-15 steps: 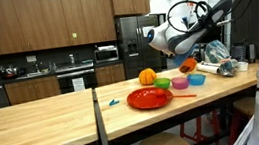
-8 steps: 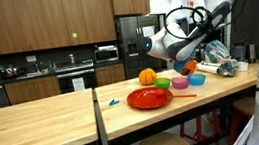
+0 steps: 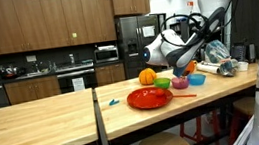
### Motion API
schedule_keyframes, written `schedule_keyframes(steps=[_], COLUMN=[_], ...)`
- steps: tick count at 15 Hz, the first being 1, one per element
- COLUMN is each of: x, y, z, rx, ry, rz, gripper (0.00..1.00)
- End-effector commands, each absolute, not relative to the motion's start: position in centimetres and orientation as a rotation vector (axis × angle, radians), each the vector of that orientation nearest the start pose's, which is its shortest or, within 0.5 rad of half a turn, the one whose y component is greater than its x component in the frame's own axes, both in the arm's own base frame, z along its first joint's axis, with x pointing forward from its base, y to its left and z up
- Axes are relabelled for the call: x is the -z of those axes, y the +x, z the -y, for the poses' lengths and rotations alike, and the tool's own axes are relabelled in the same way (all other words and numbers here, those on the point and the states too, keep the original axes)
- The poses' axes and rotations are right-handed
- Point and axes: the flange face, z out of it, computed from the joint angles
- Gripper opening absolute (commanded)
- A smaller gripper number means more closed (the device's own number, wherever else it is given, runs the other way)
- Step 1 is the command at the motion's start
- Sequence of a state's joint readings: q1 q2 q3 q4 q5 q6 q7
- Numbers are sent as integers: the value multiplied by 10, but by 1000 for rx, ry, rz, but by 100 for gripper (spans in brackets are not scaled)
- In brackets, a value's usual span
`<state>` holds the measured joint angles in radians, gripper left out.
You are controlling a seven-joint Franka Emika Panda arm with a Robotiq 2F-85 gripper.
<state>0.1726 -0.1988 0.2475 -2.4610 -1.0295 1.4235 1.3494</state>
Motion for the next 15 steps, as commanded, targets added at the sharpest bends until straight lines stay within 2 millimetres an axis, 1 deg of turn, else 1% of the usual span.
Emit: schedule_keyframes(steps=[1,6,11,15], x=[-391,-408,-428,-438], y=[392,395,394,389], z=[-64,-49,-23,-1], rx=[-355,-338,-316,-298], ry=[1739,1793,1833,1830], rz=[580,652,763,818], gripper=[1,1,1,1])
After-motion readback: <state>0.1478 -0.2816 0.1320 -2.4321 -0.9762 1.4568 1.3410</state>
